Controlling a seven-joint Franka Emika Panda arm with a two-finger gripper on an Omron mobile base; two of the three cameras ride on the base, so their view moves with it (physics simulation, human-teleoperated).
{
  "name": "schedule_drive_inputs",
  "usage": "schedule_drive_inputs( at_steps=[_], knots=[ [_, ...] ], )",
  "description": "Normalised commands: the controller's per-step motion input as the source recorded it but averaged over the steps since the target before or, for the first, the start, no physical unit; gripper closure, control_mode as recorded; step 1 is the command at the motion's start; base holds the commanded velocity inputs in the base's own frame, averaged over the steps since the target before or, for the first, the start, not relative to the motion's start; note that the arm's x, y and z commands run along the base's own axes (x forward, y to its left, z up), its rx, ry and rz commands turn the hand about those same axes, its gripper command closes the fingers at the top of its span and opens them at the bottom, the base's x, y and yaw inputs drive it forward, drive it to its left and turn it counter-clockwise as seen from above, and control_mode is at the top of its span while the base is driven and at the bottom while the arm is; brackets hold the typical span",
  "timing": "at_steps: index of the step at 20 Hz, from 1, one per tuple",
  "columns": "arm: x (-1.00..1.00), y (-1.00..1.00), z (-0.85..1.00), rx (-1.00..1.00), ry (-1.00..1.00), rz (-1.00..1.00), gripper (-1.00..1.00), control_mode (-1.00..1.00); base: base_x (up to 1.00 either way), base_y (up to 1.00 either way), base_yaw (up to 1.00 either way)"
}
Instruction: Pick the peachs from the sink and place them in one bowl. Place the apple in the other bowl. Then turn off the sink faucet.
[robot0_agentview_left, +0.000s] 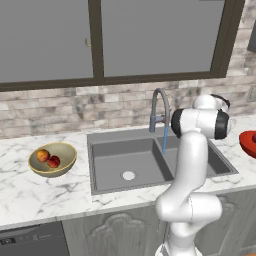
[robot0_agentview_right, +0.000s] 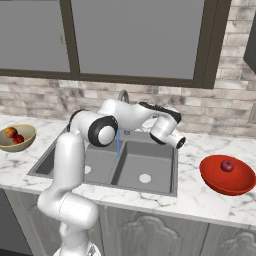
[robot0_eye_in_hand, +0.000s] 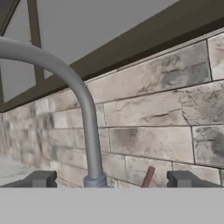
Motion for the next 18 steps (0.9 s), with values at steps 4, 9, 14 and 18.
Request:
schedule_drive_inputs(
  at_steps=[4,9,14,18],
  knots=[
    [0.08,0.57,-0.17,0.02,0.04,0.02,-1.0,-1.0,0.0,0.0,0.0],
    [0.03,0.13,-0.1,0.02,0.03,0.0,-1.0,-1.0,0.0,0.0,0.0],
    [0.12,-0.13,0.0,0.04,0.06,-0.01,-1.0,-1.0,0.0,0.0,0.0],
    [0.19,-0.04,-0.22,0.05,0.06,0.0,-1.0,-1.0,0.0,0.0,0.0]
  ],
)
